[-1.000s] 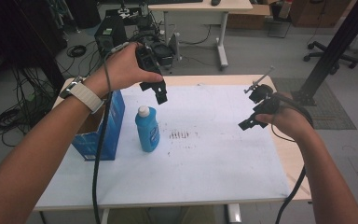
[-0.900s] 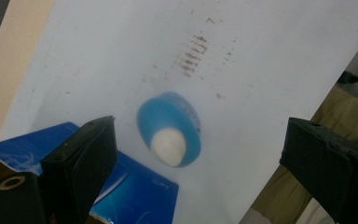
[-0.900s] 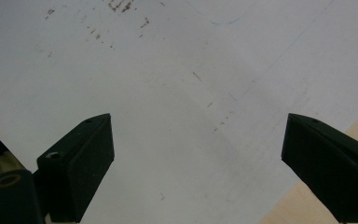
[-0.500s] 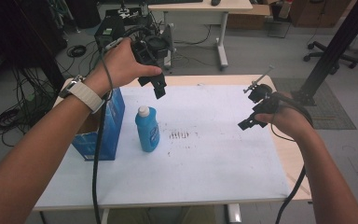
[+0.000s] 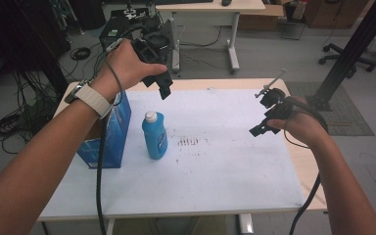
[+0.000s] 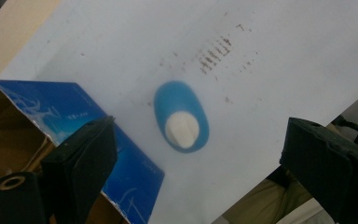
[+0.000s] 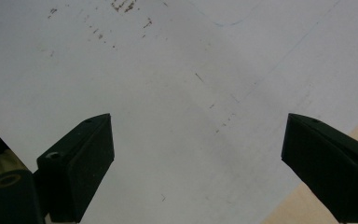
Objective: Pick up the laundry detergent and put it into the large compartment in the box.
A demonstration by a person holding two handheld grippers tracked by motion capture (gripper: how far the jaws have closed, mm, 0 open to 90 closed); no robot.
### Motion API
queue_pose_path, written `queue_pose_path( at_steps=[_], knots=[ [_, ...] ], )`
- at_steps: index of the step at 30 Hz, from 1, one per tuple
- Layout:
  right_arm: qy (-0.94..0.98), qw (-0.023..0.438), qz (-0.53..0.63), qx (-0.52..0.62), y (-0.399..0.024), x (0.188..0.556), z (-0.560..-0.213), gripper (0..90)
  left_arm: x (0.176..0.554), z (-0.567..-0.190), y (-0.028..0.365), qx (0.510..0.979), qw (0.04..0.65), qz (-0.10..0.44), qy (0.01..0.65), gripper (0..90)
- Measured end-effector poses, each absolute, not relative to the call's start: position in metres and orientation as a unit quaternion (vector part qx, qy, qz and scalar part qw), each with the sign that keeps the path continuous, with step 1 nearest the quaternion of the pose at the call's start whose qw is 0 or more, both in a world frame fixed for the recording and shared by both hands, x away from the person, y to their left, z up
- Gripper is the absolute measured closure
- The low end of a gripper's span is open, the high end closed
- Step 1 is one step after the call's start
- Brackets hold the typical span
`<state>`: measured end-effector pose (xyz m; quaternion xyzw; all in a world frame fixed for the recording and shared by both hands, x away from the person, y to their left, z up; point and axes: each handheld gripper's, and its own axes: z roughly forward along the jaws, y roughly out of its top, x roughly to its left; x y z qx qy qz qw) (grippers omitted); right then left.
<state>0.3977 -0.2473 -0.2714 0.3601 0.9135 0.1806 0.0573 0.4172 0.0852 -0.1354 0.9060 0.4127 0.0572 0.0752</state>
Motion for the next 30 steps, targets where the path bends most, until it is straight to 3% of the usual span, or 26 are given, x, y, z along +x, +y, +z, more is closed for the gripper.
queue_pose_path(
  at_steps=[30],
  knots=[
    [0.914,0.059,0.184,0.358,-0.244,0.398,-0.27,9.3,0.428,-0.154,0.098,0.869,0.043,0.034,0.492,10.6]
  ],
)
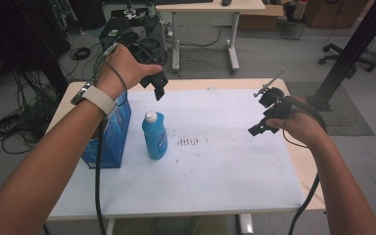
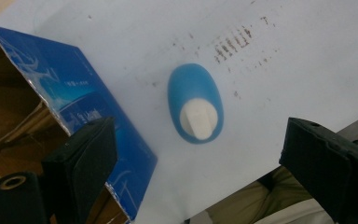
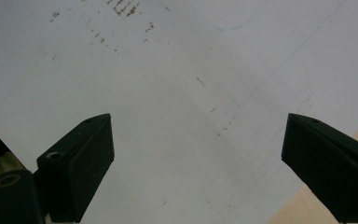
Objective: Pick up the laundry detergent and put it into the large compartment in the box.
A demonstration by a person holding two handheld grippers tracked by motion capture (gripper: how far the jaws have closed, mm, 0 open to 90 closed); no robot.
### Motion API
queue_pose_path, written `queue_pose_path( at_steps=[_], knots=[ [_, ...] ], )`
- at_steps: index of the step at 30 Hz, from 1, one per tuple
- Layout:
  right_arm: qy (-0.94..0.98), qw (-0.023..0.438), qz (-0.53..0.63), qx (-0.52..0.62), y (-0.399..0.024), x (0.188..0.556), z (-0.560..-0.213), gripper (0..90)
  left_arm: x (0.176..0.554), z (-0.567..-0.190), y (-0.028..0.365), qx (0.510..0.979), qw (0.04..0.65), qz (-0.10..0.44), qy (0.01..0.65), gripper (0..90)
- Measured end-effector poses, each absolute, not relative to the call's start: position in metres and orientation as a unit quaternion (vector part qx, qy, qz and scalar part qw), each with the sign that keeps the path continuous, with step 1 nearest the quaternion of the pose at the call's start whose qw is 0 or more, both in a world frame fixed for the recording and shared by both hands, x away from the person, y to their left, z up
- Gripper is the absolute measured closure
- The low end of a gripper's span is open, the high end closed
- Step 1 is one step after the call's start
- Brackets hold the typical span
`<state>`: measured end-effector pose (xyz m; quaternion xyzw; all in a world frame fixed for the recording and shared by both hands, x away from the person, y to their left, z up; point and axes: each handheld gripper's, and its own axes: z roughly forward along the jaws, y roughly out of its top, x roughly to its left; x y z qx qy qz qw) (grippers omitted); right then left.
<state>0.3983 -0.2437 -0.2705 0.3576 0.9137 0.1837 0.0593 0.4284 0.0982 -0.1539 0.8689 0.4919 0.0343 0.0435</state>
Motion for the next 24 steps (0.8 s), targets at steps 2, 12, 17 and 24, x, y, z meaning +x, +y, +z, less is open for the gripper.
queue_pose_path(
  at_steps=[2,12,17,24],
  knots=[
    [0.914,0.059,0.184,0.357,-0.243,0.399,-0.271,9.3,0.429,-0.156,0.099,0.866,0.039,0.03,0.498,9.6],
    [0.914,0.057,0.184,0.357,-0.242,0.398,-0.273,9.3,0.43,-0.169,0.103,0.857,0.026,0.018,0.515,9.5],
    [0.913,0.057,0.185,0.358,-0.241,0.399,-0.273,9.3,0.431,-0.175,0.103,0.857,0.024,0.017,0.514,9.5],
    [0.914,0.055,0.186,0.358,-0.241,0.399,-0.275,9.3,0.432,-0.182,0.103,0.855,0.021,0.01,0.519,9.4]
  ],
)
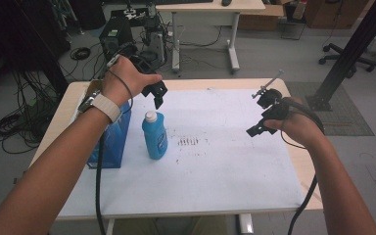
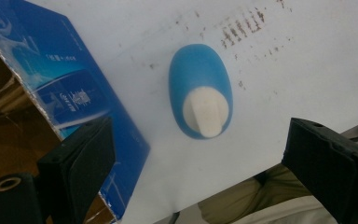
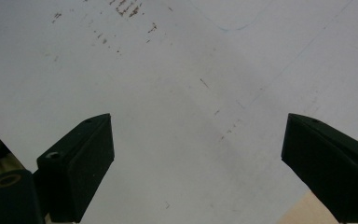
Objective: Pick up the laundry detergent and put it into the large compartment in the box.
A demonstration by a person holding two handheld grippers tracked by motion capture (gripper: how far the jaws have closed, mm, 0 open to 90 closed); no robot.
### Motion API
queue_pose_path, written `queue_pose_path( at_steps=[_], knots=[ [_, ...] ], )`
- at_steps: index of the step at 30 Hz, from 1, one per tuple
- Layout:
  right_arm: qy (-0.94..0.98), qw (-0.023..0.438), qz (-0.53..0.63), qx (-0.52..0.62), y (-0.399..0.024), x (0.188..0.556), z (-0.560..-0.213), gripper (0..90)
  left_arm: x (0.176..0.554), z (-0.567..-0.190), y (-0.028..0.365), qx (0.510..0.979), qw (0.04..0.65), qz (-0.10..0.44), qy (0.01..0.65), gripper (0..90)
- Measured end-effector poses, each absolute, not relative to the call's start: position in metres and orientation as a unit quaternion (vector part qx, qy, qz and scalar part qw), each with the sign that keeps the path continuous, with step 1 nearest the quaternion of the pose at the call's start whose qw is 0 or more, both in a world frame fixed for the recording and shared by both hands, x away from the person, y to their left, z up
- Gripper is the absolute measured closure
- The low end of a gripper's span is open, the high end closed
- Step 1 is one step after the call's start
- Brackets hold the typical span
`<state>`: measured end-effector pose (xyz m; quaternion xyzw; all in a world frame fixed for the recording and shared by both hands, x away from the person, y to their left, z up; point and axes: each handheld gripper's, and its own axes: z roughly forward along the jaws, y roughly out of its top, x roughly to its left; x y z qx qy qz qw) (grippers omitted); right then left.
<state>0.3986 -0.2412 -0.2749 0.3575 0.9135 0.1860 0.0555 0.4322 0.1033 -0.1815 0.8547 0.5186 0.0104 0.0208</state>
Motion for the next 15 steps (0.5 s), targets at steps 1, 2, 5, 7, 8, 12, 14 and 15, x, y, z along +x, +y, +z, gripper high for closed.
queue_pose_path(
  at_steps=[1,2,5,7,8,12,14,15],
  knots=[
    [0.913,0.055,0.187,0.358,-0.241,0.399,-0.275,9.3,0.432,-0.183,0.103,0.854,0.021,0.009,0.52,9.4],
    [0.914,0.056,0.188,0.356,-0.242,0.399,-0.275,9.3,0.432,-0.184,0.103,0.854,0.021,0.009,0.52,9.4],
    [0.913,0.055,0.188,0.357,-0.242,0.399,-0.275,9.3,0.433,-0.188,0.103,0.854,0.02,0.005,0.521,9.4],
    [0.913,0.055,0.186,0.357,-0.242,0.399,-0.276,9.3,0.433,-0.191,0.103,0.854,0.019,0.003,0.52,9.4],
    [0.913,0.055,0.187,0.357,-0.242,0.399,-0.276,9.3,0.433,-0.192,0.103,0.854,0.019,0.001,0.52,9.4],
    [0.913,0.054,0.187,0.357,-0.242,0.398,-0.277,9.3,0.434,-0.196,0.103,0.852,0.021,0.001,0.524,9.4],
    [0.913,0.053,0.187,0.358,-0.242,0.398,-0.277,9.3,0.435,-0.199,0.103,0.852,0.018,0.001,0.523,9.4],
    [0.913,0.054,0.187,0.358,-0.242,0.398,-0.278,9.3,0.435,-0.2,0.103,0.851,0.019,-0.001,0.525,9.4]
  ],
)
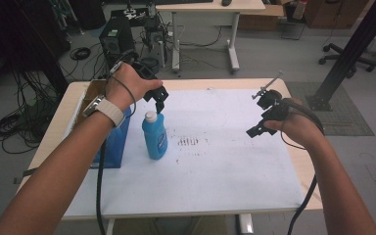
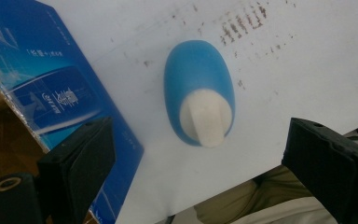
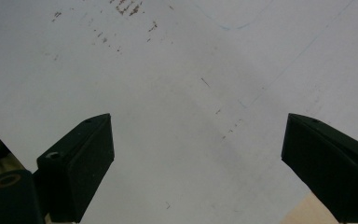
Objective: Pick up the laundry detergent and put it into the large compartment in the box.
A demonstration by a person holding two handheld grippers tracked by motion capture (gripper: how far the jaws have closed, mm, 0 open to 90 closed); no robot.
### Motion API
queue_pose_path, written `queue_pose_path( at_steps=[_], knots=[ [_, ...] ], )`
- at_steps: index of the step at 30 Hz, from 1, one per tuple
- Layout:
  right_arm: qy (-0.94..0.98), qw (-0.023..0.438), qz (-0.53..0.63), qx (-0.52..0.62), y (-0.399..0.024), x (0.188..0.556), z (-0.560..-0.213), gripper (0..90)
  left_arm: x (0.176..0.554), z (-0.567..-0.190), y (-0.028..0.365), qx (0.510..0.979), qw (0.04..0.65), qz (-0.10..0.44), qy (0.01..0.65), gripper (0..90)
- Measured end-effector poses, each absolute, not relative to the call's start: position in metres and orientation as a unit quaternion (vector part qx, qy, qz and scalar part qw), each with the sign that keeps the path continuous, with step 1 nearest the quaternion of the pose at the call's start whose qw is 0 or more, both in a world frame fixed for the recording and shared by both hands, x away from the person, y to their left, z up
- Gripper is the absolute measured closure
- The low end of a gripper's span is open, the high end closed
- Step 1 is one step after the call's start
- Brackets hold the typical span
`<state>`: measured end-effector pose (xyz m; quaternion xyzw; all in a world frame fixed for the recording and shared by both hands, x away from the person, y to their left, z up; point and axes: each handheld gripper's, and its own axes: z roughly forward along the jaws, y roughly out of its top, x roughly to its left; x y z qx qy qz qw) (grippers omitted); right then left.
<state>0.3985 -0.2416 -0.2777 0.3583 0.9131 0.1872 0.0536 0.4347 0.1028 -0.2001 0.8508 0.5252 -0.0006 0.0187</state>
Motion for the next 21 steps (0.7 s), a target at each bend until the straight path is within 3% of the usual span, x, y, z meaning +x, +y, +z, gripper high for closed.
queue_pose_path(
  at_steps=[21],
  knots=[
    [0.914,0.051,0.189,0.354,-0.239,0.4,-0.28,9.2,0.438,-0.223,0.105,0.822,0.019,-0.017,0.568,9.8]
  ],
)
